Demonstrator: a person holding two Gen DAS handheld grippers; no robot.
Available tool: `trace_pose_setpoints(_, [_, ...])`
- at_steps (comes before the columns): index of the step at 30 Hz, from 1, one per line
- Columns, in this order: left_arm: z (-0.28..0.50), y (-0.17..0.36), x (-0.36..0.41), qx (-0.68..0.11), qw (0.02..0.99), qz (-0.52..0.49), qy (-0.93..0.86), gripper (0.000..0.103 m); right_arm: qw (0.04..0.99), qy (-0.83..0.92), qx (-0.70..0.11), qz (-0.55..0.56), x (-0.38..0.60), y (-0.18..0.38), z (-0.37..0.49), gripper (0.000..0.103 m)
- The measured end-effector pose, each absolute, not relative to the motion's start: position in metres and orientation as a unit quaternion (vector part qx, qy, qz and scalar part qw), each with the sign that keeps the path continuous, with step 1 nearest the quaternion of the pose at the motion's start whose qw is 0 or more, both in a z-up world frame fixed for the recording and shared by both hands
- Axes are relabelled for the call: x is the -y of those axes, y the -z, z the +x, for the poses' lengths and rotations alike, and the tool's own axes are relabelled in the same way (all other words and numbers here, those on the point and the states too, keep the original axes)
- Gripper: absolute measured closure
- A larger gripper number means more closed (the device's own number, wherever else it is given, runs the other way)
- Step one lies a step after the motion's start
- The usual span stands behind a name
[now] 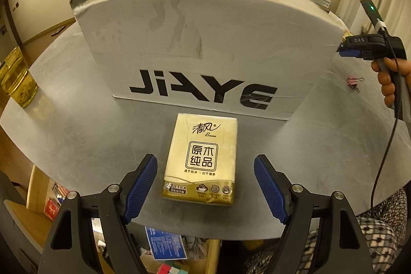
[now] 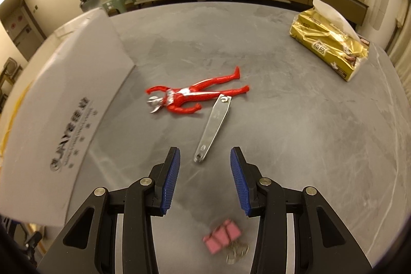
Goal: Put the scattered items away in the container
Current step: 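Grasp the cream tissue pack with the left tool while the right tool grasps the nail clipper, then carry the tissue pack and nail clipper over the white box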
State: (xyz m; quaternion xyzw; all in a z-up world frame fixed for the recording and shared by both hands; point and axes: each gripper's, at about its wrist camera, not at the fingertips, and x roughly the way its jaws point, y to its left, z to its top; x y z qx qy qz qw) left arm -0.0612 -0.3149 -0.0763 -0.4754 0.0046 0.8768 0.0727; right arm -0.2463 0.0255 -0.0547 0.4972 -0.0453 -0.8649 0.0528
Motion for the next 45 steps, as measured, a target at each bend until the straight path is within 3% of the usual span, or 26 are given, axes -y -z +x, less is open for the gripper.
trace_pose_setpoints(9, [-0.071,0.088,0.319,-0.002,0.062,-0.464,-0.884,0.024,0.042,0.869,0.017,0.492,-0.024,0.075,-0.272,0.060])
trace_pose_setpoints(10, [-0.072,0.088,0.318,-0.007,0.061,-0.462,-0.885,0.025,0.043,0.870,0.014,0.491,-0.024,0.075,-0.273,0.067])
trace_pose_setpoints(12, [-0.070,0.085,0.315,-0.018,0.066,-0.453,-0.889,0.046,0.046,0.871,0.004,0.489,-0.024,0.075,-0.274,0.086])
trace_pose_setpoints(13, [-0.069,0.084,0.314,-0.020,0.068,-0.451,-0.890,0.050,0.047,0.871,0.000,0.488,-0.024,0.075,-0.273,0.089])
trace_pose_setpoints(45, [-0.026,0.023,0.329,0.015,0.048,-0.426,-0.903,0.051,0.129,0.881,-0.031,0.454,0.029,0.019,-0.166,0.090])
